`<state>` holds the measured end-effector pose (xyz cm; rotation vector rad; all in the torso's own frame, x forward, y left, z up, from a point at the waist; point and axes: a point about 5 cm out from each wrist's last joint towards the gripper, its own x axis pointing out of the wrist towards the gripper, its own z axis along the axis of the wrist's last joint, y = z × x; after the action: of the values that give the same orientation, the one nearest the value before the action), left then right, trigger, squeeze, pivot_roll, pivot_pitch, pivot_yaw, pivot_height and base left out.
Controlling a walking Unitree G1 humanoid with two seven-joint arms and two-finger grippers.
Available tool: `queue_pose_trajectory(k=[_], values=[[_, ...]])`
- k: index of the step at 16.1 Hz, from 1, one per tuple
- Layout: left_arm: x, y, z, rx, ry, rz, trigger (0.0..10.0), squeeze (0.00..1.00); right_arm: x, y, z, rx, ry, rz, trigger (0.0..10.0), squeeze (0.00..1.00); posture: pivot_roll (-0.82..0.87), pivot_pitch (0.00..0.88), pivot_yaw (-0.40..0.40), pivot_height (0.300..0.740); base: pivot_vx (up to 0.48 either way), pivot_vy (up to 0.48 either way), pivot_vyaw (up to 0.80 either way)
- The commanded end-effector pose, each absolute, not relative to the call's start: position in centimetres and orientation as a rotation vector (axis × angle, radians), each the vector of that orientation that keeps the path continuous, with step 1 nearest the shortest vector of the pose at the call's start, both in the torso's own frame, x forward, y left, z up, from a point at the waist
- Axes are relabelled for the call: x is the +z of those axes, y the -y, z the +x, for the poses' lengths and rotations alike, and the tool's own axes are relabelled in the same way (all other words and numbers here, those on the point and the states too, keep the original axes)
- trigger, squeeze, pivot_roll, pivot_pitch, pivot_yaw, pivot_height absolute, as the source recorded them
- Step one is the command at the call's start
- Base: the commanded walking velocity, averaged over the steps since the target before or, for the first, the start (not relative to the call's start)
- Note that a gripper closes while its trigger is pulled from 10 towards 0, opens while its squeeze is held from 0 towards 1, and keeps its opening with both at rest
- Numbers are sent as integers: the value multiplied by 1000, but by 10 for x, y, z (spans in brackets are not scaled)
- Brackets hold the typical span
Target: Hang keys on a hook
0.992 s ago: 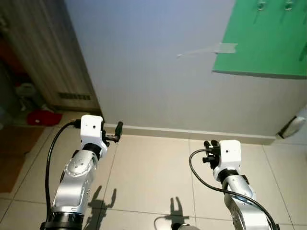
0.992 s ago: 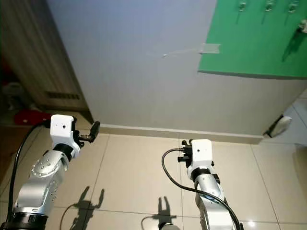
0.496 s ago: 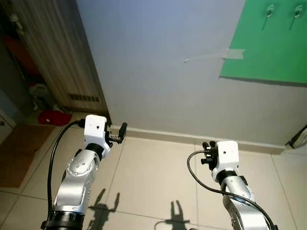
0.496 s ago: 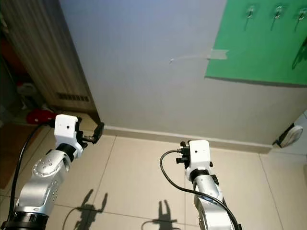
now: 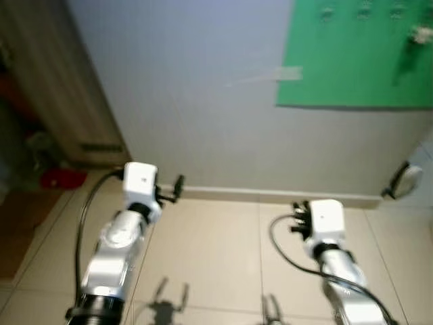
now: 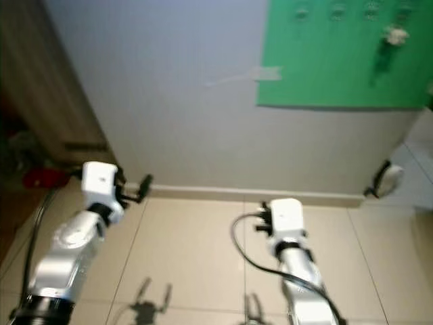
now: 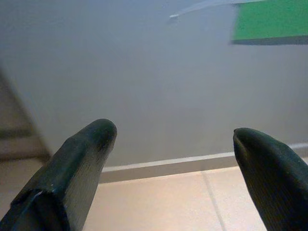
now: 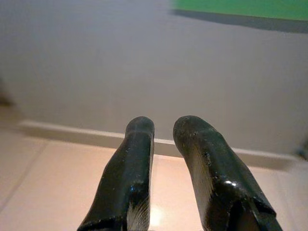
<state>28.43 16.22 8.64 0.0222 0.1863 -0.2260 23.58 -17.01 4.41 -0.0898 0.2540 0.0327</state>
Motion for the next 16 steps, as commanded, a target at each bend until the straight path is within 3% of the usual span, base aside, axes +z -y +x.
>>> queue_pose_trajectory(k=[1, 8, 16], values=[[88, -168, 286, -214, -185, 44, 10000, 0, 45, 166, 237, 27, -252, -75, 10000, 0, -13, 0, 67, 740, 0, 0, -587], [88, -167, 288, -230, -189, 52, 10000, 0, 43, 182, 227, -55, -265, -68, 10000, 0, -35, 0, 79, 740, 0, 0, -595], [92, -171, 289, -216, -151, 42, 10000, 0, 43, 176, 229, -13, -255, -66, 10000, 0, -9, 0, 57, 740, 0, 0, -602]])
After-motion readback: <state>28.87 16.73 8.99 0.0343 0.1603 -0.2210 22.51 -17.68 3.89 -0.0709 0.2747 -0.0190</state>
